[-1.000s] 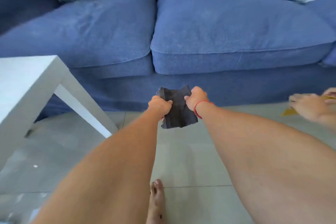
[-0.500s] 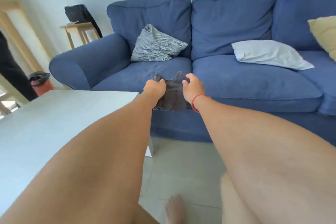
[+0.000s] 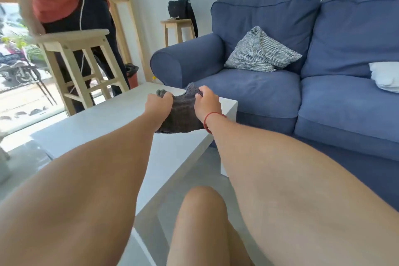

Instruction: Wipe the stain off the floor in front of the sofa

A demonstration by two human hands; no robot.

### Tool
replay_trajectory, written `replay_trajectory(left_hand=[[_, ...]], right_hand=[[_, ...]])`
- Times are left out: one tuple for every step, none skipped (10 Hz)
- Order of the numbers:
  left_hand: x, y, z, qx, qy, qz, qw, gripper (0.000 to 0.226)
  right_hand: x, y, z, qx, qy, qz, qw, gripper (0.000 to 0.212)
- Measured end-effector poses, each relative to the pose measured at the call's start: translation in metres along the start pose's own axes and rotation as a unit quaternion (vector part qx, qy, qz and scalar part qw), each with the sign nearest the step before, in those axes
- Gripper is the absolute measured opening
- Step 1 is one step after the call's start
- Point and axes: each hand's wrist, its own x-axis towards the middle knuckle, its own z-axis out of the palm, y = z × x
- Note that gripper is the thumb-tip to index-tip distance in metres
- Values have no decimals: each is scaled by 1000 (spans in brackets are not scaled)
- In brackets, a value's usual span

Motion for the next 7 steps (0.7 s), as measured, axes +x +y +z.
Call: replay_trajectory(left_hand=[[10,-22,-23,33,27,3,999,53],[17,-45,-33,91,33,-8,995,52],[16,-74,-28,244,27,-13,969,62],[14,-98,-12,345,-5,109,932,61],[23,-111,3,414,-76,151,894,56],[33,-115,9,437,-79,140,885,59],[46,-116,10,427,-73,141,890,60]], right_hand=[[-6,-11,31,-12,-15,-3,1000,32],[-11,-9,53,-48,-31,15,998,32],[-14,8,66,-125,-86,-2,988,37],[-20,26,80,-177,-177,-77,965,36],[-19,36,93,-237,-224,-103,940,32],[-13,37,96,-268,-232,-109,929,38],[3,31,98,-230,-222,-96,943,40]])
